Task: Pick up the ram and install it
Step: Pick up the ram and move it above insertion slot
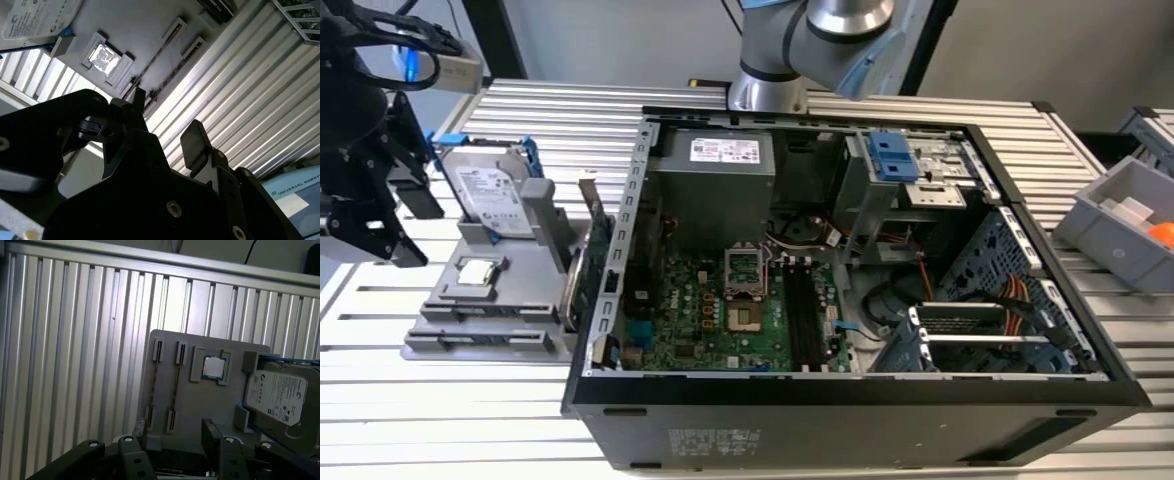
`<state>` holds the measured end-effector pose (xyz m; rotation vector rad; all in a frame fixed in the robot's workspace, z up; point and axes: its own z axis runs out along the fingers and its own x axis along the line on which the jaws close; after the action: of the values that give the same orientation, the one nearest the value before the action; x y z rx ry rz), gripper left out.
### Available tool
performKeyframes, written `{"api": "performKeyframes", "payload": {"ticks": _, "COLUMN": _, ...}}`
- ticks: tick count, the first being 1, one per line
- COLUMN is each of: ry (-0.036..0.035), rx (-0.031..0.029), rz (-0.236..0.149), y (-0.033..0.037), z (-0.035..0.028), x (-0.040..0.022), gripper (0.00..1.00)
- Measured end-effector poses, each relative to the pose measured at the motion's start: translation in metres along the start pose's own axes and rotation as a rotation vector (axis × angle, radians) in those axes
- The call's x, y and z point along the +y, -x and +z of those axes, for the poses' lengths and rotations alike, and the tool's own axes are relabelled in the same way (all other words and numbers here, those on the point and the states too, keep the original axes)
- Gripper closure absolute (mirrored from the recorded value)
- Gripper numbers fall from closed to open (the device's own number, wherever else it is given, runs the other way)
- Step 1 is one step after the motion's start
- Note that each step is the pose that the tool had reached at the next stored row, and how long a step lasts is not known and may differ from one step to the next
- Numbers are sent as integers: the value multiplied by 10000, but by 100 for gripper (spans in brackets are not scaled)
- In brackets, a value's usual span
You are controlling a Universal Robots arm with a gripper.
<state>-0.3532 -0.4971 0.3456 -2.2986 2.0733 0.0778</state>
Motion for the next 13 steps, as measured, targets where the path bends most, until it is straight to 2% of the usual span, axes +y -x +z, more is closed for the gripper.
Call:
{"api": "performKeyframes", "payload": {"ticks": 6, "ry": -2, "rx": 0, "rz": 36, "y": -5, "z": 61, "x": -3, "gripper": 0}}
{"api": "performKeyframes", "payload": {"ticks": 9, "ry": -23, "rx": 0, "rz": 342, "y": -8, "z": 97, "x": -5, "gripper": 0}}
{"api": "performKeyframes", "payload": {"ticks": 13, "ry": -62, "rx": 0, "rz": 935, "y": -10, "z": 139, "x": -5, "gripper": 0}}
